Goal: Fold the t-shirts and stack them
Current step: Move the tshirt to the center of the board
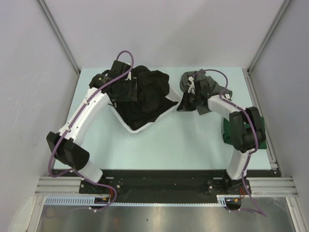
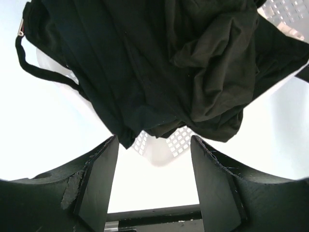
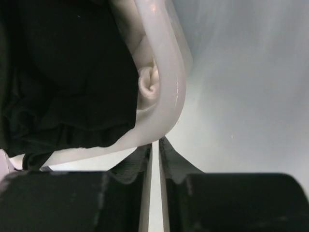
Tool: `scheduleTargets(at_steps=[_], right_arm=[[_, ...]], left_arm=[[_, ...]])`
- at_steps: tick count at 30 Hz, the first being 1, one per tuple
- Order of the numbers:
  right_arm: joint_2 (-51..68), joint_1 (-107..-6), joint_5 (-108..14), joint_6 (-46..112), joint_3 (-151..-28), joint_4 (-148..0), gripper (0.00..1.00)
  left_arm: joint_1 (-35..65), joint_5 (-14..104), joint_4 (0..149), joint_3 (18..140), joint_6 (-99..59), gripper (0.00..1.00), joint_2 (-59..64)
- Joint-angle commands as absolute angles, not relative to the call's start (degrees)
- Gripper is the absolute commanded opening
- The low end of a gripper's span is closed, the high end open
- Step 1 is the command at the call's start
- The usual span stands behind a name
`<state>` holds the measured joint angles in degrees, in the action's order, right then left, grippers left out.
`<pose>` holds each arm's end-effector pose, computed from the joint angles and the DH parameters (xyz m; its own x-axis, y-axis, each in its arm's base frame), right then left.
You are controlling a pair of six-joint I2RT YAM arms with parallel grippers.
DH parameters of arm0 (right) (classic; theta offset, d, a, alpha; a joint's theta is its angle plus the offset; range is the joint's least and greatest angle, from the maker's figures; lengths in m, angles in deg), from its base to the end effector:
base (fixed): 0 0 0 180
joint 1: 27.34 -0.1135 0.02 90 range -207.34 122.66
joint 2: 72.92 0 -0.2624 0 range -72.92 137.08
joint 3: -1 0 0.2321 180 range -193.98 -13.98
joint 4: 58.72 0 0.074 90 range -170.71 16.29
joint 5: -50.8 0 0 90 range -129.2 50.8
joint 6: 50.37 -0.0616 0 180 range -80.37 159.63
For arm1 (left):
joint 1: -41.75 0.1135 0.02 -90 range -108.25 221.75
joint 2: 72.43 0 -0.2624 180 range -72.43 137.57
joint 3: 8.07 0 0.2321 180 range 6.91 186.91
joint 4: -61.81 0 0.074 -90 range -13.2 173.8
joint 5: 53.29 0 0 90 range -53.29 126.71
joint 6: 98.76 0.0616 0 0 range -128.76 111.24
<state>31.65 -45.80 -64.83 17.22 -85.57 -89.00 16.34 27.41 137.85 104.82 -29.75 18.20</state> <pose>0.3643 0.1497 0.1991 -0.8675 0.0728 -0.4921 -0.2464 0.7965 0.5522 0.2909 -0.1272 0.3551 -0.8011 -0.0108 -0.5984 0.0538 0.9945 -0.0899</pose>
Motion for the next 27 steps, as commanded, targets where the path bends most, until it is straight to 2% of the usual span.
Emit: scheduleTargets(at_steps=[1,4,19,27], right_arm=[[36.4,-47.3,-64.8,17.3,-90.9,-86.6,0.06],[38.8,-48.4,-64.2,17.7,-93.2,-87.4,0.00],[55.3,-55.5,-66.5,16.3,-119.3,-93.1,0.00],[61.2,-59.5,-69.0,10.5,-127.5,-91.5,0.00]], left_arm=[[15.8,26.2,137.6,105.1,-30.6,0.66,15.6],[15.8,26.0,137.7,105.1,-30.5,0.66,15.5],[15.8,25.4,138.0,105.0,-31.3,0.67,15.0],[15.8,23.3,138.1,104.6,-31.8,0.67,13.6]])
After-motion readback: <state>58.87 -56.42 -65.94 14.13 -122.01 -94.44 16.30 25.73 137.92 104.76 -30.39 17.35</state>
